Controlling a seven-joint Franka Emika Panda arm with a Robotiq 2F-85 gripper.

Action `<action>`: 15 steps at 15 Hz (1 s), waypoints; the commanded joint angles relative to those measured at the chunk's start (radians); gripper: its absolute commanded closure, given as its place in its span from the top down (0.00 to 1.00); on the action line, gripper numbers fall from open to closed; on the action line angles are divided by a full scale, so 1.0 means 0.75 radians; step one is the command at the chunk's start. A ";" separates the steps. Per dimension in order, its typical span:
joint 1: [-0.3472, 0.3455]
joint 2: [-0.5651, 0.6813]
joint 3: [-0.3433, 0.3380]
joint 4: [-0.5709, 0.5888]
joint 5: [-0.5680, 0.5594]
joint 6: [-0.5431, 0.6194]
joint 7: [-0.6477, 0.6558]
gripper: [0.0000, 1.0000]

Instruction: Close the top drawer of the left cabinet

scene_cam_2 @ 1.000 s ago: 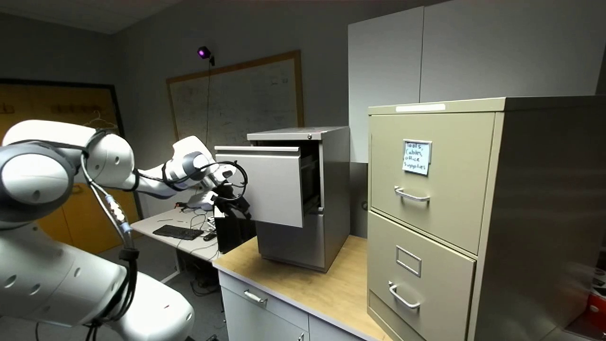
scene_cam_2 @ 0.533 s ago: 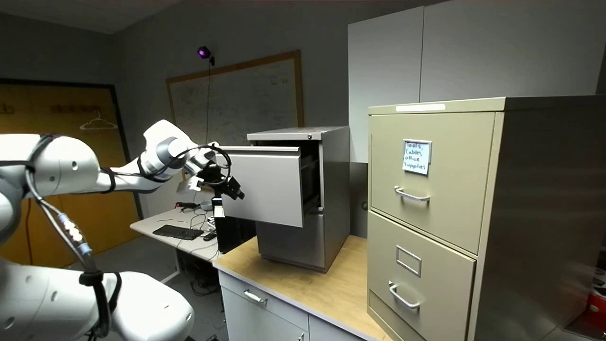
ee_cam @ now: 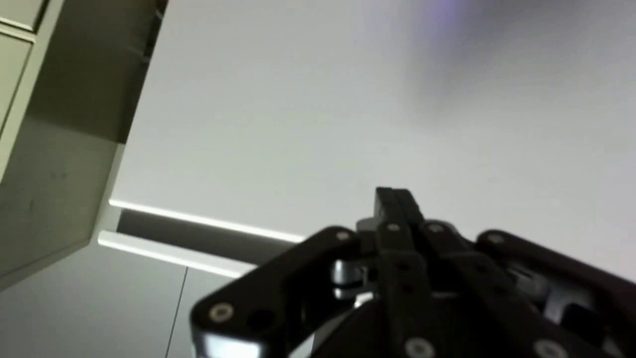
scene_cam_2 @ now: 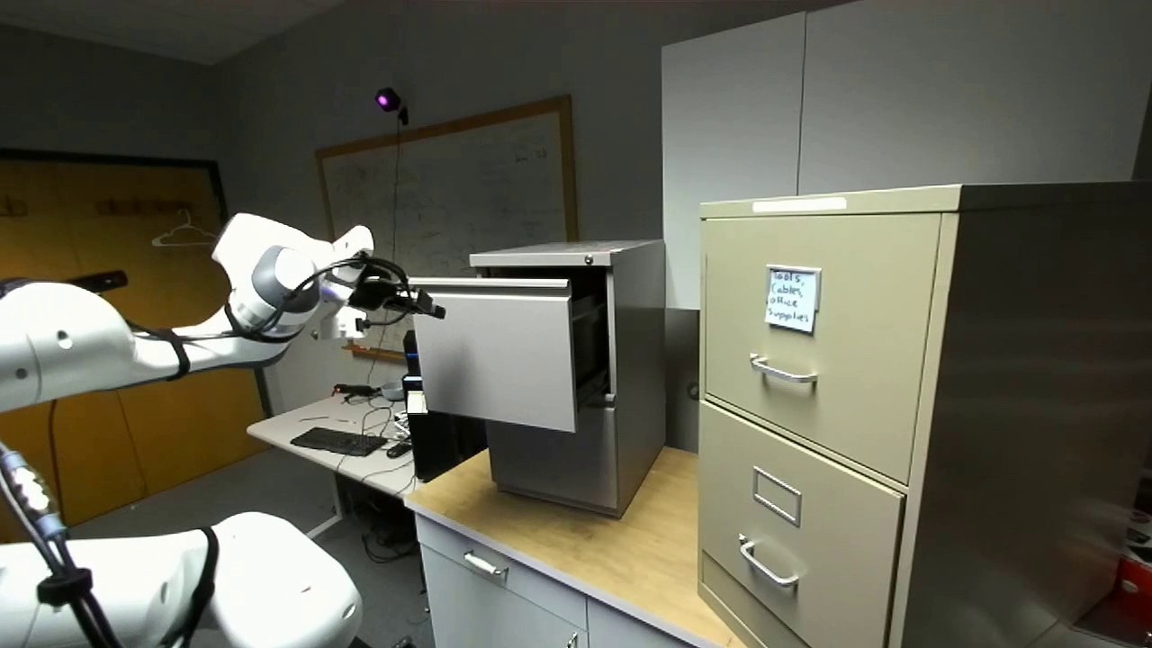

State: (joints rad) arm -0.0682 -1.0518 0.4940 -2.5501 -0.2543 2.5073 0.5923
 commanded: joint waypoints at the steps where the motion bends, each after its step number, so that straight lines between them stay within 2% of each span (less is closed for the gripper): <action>1: -0.112 -0.022 0.046 -0.006 0.003 0.243 0.027 0.00; 5: -0.166 0.058 0.074 0.019 0.078 0.428 -0.019 0.00; 11: -0.186 0.236 0.112 0.068 0.184 0.555 -0.063 0.00; 15: -0.243 0.350 0.157 0.124 0.208 0.651 -0.066 0.00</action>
State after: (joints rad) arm -0.1997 -0.8843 0.5739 -2.5251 -0.1253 2.9468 0.5762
